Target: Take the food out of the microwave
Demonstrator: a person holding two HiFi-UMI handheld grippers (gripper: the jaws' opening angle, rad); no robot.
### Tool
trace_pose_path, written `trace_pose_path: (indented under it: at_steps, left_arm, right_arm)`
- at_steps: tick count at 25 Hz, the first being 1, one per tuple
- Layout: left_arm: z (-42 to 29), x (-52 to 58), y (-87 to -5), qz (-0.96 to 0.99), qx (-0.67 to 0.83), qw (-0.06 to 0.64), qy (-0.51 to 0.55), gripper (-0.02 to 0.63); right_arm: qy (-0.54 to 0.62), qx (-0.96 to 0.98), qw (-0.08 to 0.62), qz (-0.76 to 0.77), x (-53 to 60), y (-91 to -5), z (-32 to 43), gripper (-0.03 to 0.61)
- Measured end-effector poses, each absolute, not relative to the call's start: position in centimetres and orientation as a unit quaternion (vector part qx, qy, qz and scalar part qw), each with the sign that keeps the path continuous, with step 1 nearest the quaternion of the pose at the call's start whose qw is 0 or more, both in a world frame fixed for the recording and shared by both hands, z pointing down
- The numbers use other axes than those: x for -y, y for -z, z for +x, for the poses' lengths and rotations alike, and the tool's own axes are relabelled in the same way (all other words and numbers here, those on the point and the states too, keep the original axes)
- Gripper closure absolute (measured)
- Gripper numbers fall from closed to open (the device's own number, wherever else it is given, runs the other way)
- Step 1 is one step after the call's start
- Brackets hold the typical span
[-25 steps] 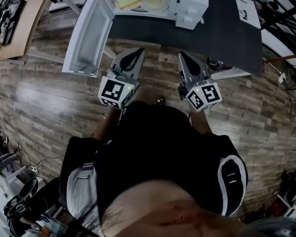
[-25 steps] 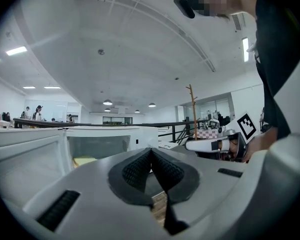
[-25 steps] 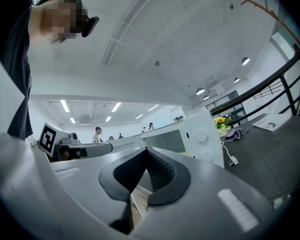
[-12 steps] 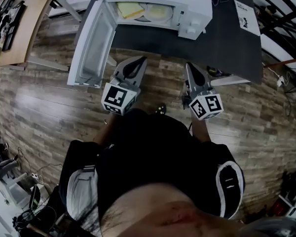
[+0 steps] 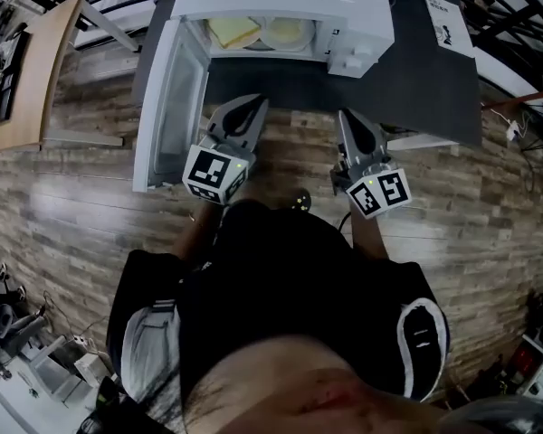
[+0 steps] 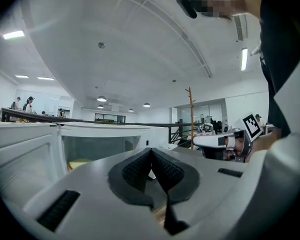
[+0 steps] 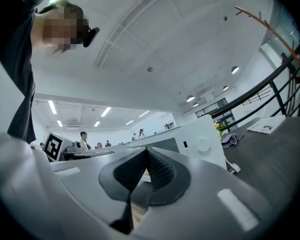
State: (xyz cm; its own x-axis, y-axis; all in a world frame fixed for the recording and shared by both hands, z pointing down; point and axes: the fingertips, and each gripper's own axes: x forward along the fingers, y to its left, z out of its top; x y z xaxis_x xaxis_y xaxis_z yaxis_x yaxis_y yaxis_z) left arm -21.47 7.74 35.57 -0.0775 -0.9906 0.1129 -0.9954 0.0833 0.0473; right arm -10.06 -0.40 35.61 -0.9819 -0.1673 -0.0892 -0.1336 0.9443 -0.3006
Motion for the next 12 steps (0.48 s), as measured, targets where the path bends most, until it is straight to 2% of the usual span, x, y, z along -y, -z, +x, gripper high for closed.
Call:
trace_pose_path:
  at_steps: [12]
  left_arm:
    - [-24.0, -6.3, -36.8, 0.677, 0.732, 0.078, -0.008, 0.607]
  right_arm:
    - [0.165, -0.981, 0.065, -0.075, 0.9, -35.9, -12.1, 0.581]
